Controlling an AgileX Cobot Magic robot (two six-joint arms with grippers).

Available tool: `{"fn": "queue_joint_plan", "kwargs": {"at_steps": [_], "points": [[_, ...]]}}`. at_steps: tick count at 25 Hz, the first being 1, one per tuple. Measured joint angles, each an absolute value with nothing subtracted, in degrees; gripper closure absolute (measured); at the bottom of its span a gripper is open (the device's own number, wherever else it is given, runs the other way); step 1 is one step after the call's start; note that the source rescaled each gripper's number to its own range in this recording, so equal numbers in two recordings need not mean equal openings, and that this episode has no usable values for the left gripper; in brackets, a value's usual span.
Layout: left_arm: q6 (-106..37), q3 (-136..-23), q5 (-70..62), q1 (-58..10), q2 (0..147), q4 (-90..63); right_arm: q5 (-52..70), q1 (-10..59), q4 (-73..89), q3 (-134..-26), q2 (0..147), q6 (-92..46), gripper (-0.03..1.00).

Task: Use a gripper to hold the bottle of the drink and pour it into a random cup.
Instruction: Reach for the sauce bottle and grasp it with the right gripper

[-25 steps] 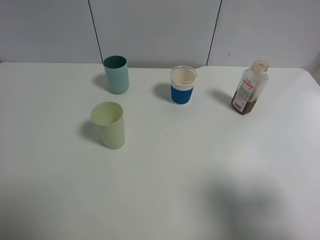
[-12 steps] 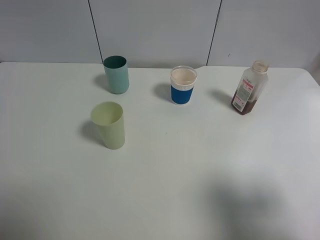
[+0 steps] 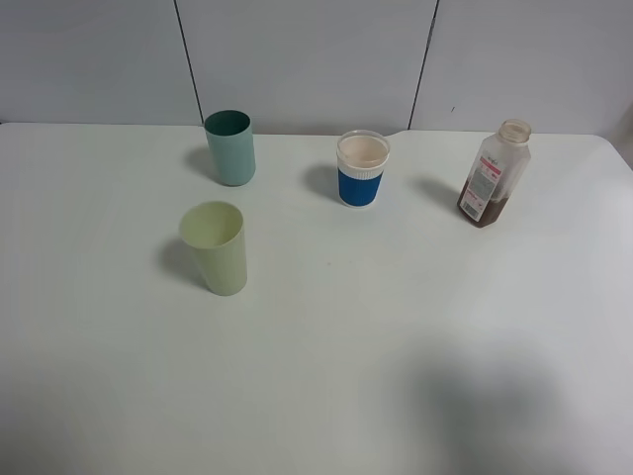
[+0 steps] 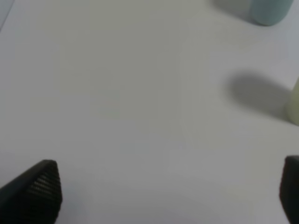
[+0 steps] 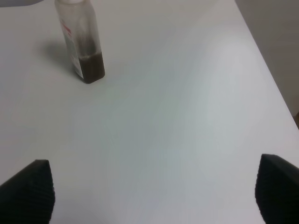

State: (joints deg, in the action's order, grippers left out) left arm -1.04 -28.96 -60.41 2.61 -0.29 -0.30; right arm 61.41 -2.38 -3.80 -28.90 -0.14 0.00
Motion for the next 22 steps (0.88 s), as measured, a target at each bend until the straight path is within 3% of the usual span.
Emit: {"fn": "queue_joint_plan", "kwargs": {"at_steps": [22], "points": [[-1.04,-28.96,-60.41,2.61,-0.29,-0.30,61.41,-2.38,-3.80,-28.90,-0.14,0.00,0.09]]}}
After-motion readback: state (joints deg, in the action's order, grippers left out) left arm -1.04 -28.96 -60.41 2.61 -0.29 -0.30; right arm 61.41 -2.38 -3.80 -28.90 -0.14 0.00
